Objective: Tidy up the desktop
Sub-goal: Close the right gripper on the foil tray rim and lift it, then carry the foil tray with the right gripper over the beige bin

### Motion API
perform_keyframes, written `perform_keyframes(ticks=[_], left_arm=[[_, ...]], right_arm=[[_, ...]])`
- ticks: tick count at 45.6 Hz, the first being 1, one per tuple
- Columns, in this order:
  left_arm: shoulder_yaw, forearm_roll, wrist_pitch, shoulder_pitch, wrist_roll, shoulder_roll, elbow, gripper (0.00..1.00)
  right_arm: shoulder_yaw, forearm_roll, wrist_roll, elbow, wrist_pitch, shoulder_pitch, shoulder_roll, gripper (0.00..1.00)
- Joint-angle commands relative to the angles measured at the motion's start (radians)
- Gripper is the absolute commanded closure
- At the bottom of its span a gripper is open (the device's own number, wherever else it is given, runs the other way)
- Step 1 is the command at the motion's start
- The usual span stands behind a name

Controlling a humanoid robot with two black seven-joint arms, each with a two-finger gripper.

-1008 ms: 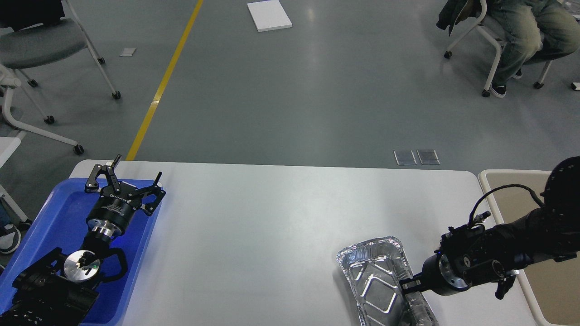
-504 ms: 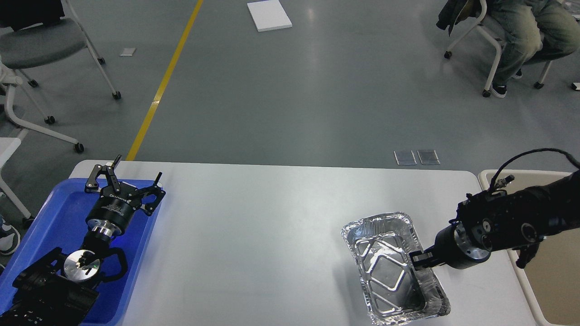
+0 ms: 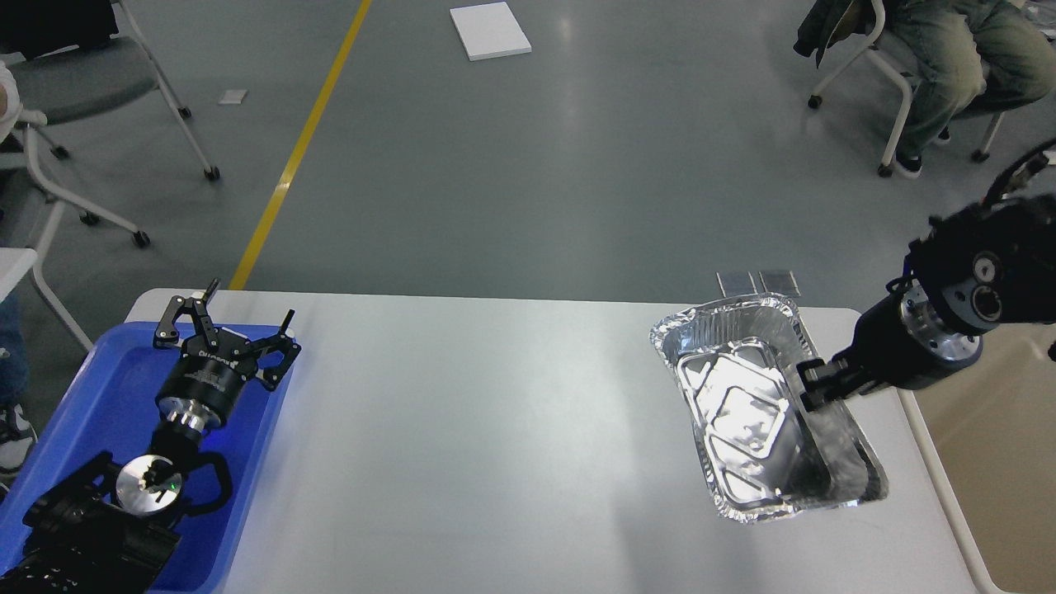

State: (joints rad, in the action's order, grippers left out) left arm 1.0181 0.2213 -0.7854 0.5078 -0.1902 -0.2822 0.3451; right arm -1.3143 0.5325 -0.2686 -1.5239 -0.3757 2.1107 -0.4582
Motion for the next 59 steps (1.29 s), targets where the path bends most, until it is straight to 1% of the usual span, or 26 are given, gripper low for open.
perform_keyframes(ticks=[1, 13, 20, 31, 40, 47, 54, 59], left_arm=[[0.0, 0.001, 0.0, 0.0, 0.0, 0.0, 0.0, 0.0], [-0.001, 0.001, 0.0, 0.0, 0.0, 0.0, 0.0, 0.0], [0.0, 0.0, 0.0, 0.0, 0.0, 0.0, 0.0, 0.0], [0.0, 0.0, 0.0, 0.0, -0.002, 0.0, 0.0, 0.0], [0.0, 0.001, 0.0, 0.0, -0.002, 0.0, -0.001, 0.0], [0.0, 0.001, 0.0, 0.0, -0.002, 0.0, 0.0, 0.0], [0.0, 0.0, 0.0, 0.0, -0.002, 0.0, -0.001, 0.0], [0.0, 0.001, 0.0, 0.0, 0.0, 0.0, 0.0, 0.0]], right_arm=[[-0.006, 0.024, 0.002, -0.013, -0.212, 0.208, -0.059, 1.0], [-0.002, 0.032, 0.005, -0.013, -0.406, 0.37, -0.073, 1.0], [0.006, 0.032, 0.005, -0.013, -0.41, 0.422, -0.074, 1.0], [0.009, 0.032, 0.005, -0.004, -0.41, 0.422, -0.076, 1.0], [-0.002, 0.015, 0.0, 0.09, -0.41, 0.376, -0.117, 1.0], [-0.028, 0.018, 0.0, 0.172, -0.41, 0.308, -0.188, 1.0], [-0.029, 0.015, 0.0, 0.327, -0.408, 0.164, -0.253, 1.0], [-0.016, 0.014, 0.0, 0.432, -0.374, 0.037, -0.306, 1.0]])
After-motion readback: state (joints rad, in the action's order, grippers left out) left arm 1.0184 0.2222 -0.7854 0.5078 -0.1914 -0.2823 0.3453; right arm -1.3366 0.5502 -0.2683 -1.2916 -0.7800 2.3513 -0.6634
